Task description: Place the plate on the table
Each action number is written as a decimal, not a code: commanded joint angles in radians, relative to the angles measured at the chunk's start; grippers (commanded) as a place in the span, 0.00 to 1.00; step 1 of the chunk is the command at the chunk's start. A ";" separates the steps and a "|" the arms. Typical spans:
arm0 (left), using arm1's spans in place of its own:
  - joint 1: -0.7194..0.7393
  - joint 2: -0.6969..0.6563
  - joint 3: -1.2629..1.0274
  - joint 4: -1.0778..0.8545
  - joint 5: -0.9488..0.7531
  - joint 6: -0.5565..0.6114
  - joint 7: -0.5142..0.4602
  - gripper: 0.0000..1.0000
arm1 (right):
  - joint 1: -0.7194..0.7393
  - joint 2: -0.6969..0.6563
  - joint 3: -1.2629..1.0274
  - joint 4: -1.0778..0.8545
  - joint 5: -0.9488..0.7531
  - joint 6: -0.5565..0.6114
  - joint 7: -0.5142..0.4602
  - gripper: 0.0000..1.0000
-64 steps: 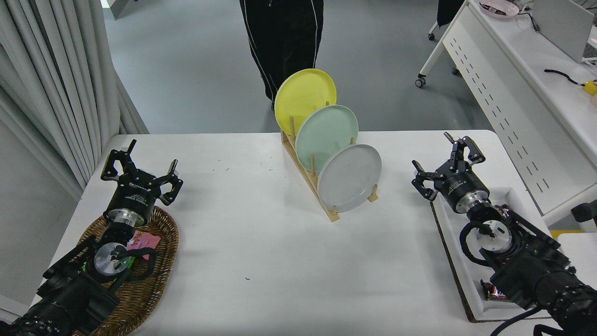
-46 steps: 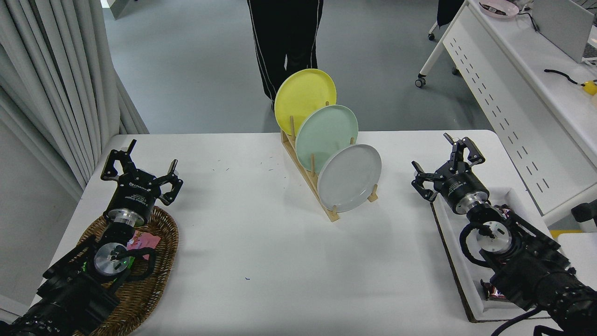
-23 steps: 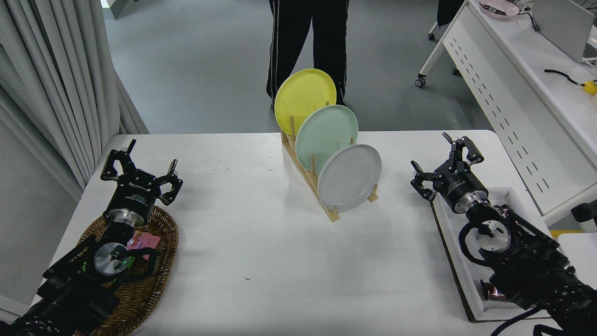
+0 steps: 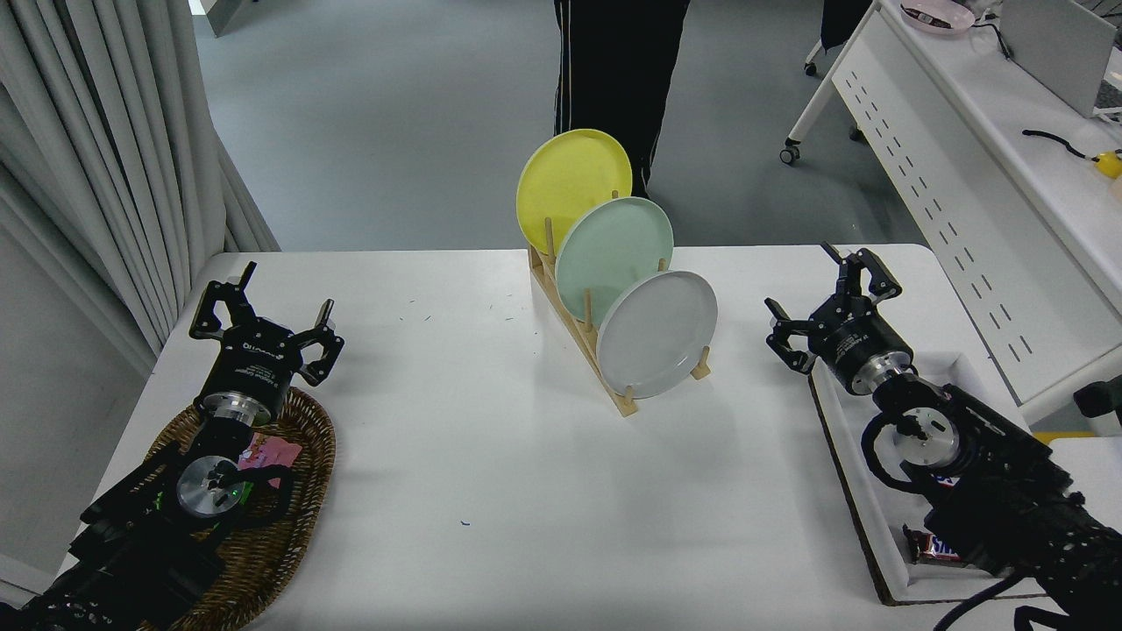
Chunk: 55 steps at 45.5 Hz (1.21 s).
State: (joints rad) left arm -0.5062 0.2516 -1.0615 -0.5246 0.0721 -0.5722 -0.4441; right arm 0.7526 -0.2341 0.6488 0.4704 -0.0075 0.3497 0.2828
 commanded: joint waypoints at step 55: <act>0.000 0.000 0.000 0.000 0.000 0.000 0.001 1.00 | 0.582 -0.275 -0.937 0.534 0.361 -0.212 -0.364 1.00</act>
State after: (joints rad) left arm -0.5062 0.2516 -1.0615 -0.5246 0.0722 -0.5722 -0.4441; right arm 1.3184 -0.5629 -0.4003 1.0339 0.3758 0.2329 0.1087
